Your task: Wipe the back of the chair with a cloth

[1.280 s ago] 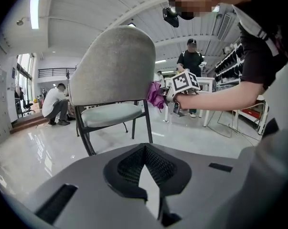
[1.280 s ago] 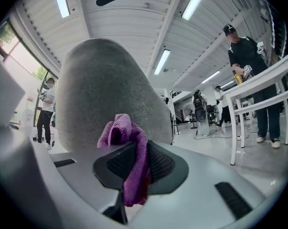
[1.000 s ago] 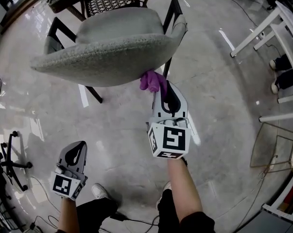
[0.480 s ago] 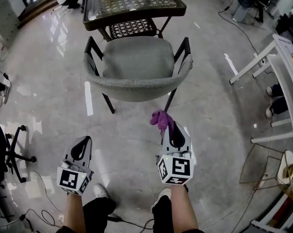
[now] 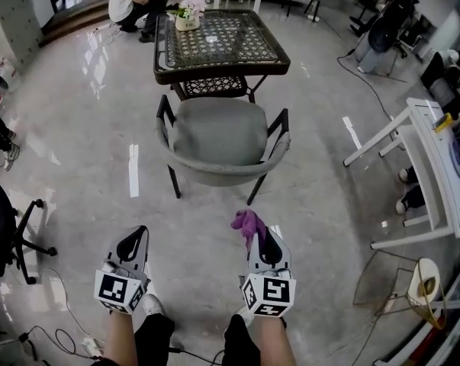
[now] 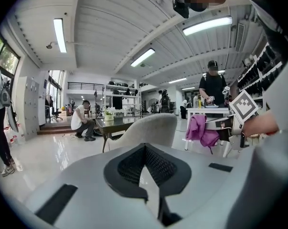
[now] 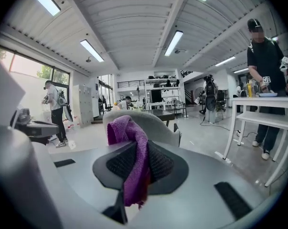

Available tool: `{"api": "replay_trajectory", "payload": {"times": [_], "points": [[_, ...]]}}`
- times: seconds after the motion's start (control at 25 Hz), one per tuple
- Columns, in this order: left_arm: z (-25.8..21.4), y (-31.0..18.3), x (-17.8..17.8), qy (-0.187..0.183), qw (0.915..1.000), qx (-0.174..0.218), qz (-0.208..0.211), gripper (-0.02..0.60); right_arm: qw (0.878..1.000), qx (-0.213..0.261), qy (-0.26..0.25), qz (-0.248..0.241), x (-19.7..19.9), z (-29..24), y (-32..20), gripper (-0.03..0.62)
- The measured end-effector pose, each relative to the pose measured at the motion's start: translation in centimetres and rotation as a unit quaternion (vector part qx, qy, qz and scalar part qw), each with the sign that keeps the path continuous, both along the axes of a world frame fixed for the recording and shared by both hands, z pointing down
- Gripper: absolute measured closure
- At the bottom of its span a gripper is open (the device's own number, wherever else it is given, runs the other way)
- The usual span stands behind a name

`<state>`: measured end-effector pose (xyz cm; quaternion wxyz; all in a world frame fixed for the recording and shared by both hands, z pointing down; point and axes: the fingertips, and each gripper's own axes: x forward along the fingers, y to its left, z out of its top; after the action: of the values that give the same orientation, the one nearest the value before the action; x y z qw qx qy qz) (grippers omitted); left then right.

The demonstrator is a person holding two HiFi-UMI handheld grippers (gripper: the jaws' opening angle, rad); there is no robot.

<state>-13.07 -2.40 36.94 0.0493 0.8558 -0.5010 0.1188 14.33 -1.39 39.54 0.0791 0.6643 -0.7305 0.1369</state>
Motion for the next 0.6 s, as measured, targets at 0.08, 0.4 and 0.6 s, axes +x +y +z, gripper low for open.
{"api": "replay_trajectory", "payload": {"times": [0.08,0.4,0.6], "points": [[-2.4,0.5,0.0,0.002,1.0,0.002,-0.001,0.572,1.0,-0.002,-0.001,-0.004,-0.5,-2.1,0.8,0.522],[-11.7,1.7,-1.6,0.006,0.9996,0.022,-0.015,0.572,1.0,-0.002,-0.002,-0.007,-2.0,-10.8,3.1,0.522],[-17.5,2.1,-2.4,-0.002,0.9992,0.038,-0.01,0.572,1.0,0.015,0.004,-0.003,-2.0,-17.3,4.0,0.522]]}}
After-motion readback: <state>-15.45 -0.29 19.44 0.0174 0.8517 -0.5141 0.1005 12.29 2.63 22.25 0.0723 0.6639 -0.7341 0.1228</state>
